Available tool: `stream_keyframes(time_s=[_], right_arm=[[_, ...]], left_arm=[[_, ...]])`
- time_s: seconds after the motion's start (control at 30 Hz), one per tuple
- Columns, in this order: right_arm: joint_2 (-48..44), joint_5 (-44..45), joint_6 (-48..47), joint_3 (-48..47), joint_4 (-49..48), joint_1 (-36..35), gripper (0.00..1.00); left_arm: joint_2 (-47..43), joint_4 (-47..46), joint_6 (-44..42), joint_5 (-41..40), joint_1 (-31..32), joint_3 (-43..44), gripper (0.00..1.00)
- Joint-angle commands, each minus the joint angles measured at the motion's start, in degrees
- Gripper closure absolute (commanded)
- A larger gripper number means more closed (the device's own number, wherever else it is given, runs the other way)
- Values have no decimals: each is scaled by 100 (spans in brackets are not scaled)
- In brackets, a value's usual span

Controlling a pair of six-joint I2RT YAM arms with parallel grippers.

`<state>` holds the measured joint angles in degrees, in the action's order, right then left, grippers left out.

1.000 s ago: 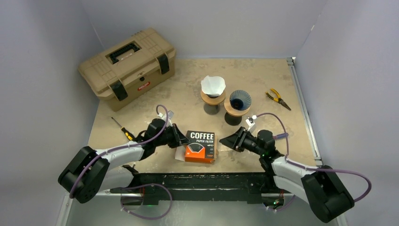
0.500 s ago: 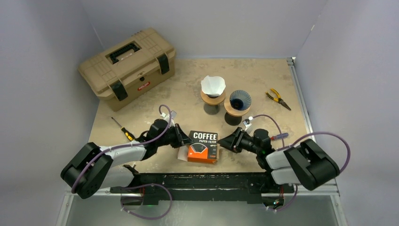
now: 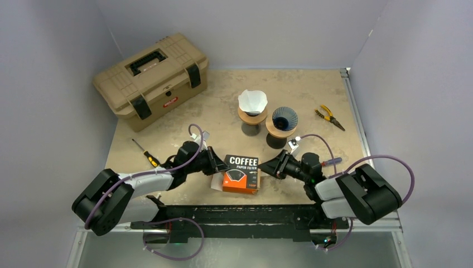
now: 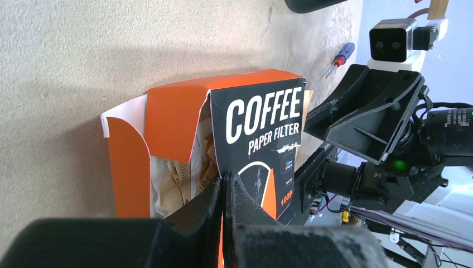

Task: Place the coffee filter in the dripper
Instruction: Pick up the coffee filter from the coffee filter holder.

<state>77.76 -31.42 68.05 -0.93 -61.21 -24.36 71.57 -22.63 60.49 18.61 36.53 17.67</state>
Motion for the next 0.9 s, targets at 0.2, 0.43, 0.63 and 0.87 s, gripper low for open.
stream_keyframes(time_s=[0.2,0.43,0.63,0.87], right_arm=[[504,74,-236,518,-366,4,69],[882,-72,-127,594,-1003,9,100],[98,36,-366,552,27,8,100],[-2042,591,-936,277,3069,6,100]], left_arm=[[0,-116,-46,-103,47,144,100],[-110,56,-88,-189,45,166,97],[-206,311,-170,-314,42,200,90],[-404,778,-326,-577,39,312,74]])
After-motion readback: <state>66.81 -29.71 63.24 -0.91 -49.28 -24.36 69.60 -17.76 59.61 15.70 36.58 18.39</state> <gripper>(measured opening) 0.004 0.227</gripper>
